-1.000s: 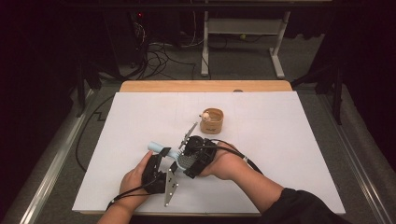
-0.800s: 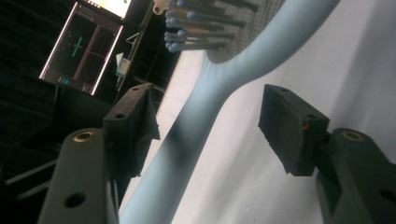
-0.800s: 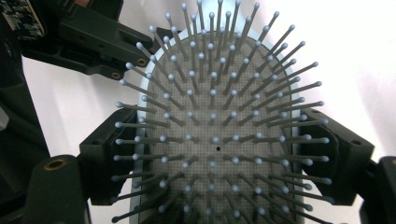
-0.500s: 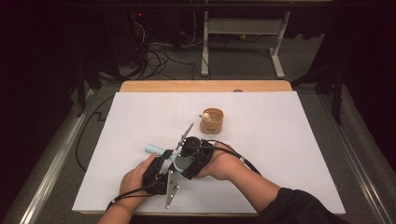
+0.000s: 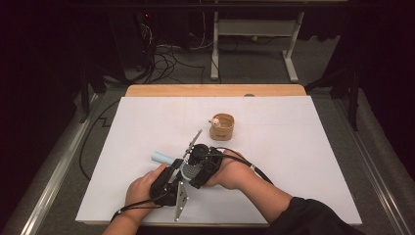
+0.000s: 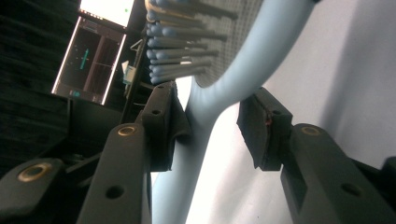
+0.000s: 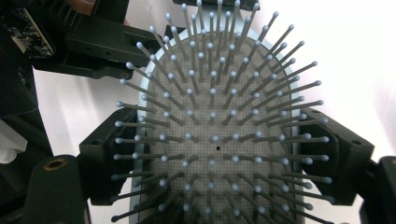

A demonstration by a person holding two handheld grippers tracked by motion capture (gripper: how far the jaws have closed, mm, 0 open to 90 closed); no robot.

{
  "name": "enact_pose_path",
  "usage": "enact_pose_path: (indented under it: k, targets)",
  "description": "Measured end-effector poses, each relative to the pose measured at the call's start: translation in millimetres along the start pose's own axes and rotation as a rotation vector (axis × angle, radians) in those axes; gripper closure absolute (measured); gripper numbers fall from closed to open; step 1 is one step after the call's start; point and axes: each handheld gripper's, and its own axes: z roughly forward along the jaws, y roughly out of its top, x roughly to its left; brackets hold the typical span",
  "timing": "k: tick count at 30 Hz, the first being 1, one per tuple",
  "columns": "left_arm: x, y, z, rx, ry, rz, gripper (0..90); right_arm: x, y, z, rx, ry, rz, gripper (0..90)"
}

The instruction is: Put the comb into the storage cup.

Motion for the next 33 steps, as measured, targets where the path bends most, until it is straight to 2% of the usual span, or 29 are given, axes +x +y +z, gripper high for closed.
enact_pose_path:
  k: [7, 16, 17, 18, 23, 24, 25, 27, 28, 29, 30, 31, 32, 33]
  targets:
    - [-0.1, 0.3, 0.4, -0.01, 0.015, 0.034, 63.3, -1.1, -0.1, -0.9, -0.003, -0.001, 0.006, 20.5]
    - [-1.9, -0.6, 1.2, -0.017, 0.018, 0.057, 67.1, -0.6, 1.9, 0.6, -0.007, 0.0, 0.01, 20.5]
    - [-0.3, -0.5, 0.2, 0.006, 0.024, 0.084, 67.4, -0.5, 2.2, 0.2, -0.008, 0.001, 0.009, 20.5]
    - [-1.6, -1.2, 1.9, -0.009, 0.026, 0.068, 67.5, -0.2, 2.4, -0.1, -0.009, 0.003, 0.011, 20.5]
    - [-1.9, -2.6, 2.2, -0.005, 0.03, 0.087, 70.0, 0.2, 2.8, 0.3, -0.01, 0.001, 0.012, 20.5]
    - [-2.2, -3.0, 2.4, -0.004, 0.033, 0.097, 70.3, 0.1, 2.8, 0.1, -0.009, 0.0, 0.013, 20.5]
    - [-1.4, -3.1, 1.5, 0.013, 0.034, 0.124, 70.8, -0.1, 2.8, 0.1, -0.009, 0.001, 0.013, 20.5]
    - [-2.0, -3.7, 1.7, 0.017, 0.035, 0.141, 71.8, -0.5, 2.6, 0.1, -0.007, 0.001, 0.013, 20.5]
    - [0.1, -3.1, 0.4, 0.041, 0.045, 0.177, 72.1, -0.5, 2.6, 0.0, -0.007, 0.001, 0.013, 20.5]
    - [4.5, -2.1, -4.0, 0.113, 0.044, 0.264, 72.5, -0.5, 2.6, -0.2, -0.007, 0.001, 0.014, 20.5]
    - [4.4, -2.1, -4.0, 0.115, 0.044, 0.271, 73.0, -0.7, 2.7, -0.4, -0.009, 0.002, 0.016, 20.5]
    - [2.2, -3.1, -1.5, 0.08, 0.045, 0.24, 73.3, -0.7, 2.7, -0.7, -0.011, 0.003, 0.018, 20.5]
    - [1.1, -3.3, -1.0, 0.073, 0.046, 0.233, 73.7, -1.1, 2.7, -1.0, -0.01, 0.006, 0.019, 20.4]
    - [1.1, -3.6, -1.0, 0.078, 0.047, 0.245, 74.2, -1.3, 2.8, -1.3, -0.01, 0.005, 0.021, 20.4]
